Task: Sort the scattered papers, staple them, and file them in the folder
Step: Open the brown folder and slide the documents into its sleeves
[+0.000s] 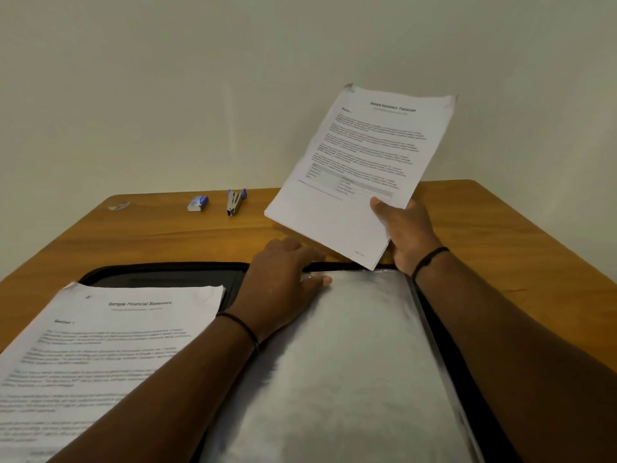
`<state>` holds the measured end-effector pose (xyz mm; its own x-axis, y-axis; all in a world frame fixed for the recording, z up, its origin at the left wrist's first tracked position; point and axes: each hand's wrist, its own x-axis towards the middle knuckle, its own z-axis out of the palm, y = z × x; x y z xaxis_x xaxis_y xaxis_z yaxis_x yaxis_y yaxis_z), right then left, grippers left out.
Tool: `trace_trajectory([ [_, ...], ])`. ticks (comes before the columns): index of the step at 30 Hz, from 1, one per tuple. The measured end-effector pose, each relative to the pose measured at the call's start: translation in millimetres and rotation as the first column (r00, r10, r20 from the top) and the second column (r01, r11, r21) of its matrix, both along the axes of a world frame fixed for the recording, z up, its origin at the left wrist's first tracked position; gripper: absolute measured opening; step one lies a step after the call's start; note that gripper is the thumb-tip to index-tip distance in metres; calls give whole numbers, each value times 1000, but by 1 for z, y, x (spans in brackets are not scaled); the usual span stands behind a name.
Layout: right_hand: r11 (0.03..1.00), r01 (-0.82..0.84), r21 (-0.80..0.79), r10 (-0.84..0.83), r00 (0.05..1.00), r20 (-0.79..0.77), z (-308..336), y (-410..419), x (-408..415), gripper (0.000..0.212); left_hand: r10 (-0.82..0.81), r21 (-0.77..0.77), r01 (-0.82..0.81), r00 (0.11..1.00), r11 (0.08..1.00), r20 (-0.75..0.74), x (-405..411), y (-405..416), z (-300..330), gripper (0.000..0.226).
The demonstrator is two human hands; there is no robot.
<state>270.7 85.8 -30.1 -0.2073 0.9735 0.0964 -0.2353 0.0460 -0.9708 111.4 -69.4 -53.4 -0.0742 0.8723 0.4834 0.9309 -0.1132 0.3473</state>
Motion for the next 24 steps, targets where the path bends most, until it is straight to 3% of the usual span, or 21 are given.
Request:
trace_trajectory([
  [6, 995, -7, -96, 2, 999, -52, -16, 5, 5, 23, -8, -46, 9, 1000, 999, 6, 8, 0, 6, 7],
  [10, 994, -58, -91, 51, 995, -83, -12, 3, 9, 28, 8, -86, -8, 1000, 996, 4, 18, 5, 14, 6],
  [15, 985, -132, -114, 123, 989, -82, -9, 0, 13, 30, -18, 8, 18, 1000, 1000, -5, 19, 5, 4, 8],
  [24, 964, -112, -242, 127, 991, 47, -5, 2, 14, 28, 17, -8, -17, 998, 1000, -55, 25, 6, 3, 10],
])
